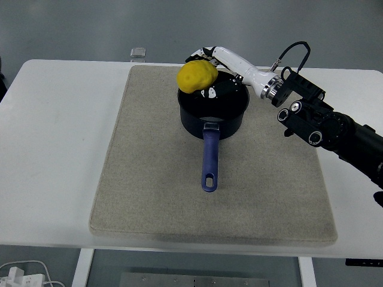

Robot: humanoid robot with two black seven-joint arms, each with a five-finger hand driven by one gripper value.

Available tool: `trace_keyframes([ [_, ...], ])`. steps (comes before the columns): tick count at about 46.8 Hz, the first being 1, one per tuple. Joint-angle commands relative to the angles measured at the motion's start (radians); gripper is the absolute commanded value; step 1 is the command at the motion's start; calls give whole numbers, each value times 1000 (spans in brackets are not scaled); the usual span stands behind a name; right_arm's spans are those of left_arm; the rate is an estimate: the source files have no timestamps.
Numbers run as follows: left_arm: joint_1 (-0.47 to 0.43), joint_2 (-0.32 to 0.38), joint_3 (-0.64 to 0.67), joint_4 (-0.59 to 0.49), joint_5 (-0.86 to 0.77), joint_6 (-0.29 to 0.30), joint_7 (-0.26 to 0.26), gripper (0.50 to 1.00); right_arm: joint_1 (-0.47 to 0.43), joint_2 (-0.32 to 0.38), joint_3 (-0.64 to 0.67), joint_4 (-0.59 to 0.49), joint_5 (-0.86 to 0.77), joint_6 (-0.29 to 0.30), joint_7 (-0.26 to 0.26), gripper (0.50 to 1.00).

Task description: Put the potato in the blue pot

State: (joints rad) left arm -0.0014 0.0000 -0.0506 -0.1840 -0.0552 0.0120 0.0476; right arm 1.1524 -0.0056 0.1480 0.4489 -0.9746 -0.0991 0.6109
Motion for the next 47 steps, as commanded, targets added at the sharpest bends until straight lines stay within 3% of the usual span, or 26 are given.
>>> trace_keyframes([
  [1, 0, 0, -2, 0, 0, 0, 0, 992, -2, 6, -1, -21, 1, -5, 0, 500],
  [41, 0, 0, -2, 8, 0, 0, 0, 992, -63, 6, -1, -19, 11, -22, 0, 500],
  [47, 0, 0, -2, 8, 0, 0, 0, 994, -65, 6, -1, -19, 13, -22, 0, 688],
])
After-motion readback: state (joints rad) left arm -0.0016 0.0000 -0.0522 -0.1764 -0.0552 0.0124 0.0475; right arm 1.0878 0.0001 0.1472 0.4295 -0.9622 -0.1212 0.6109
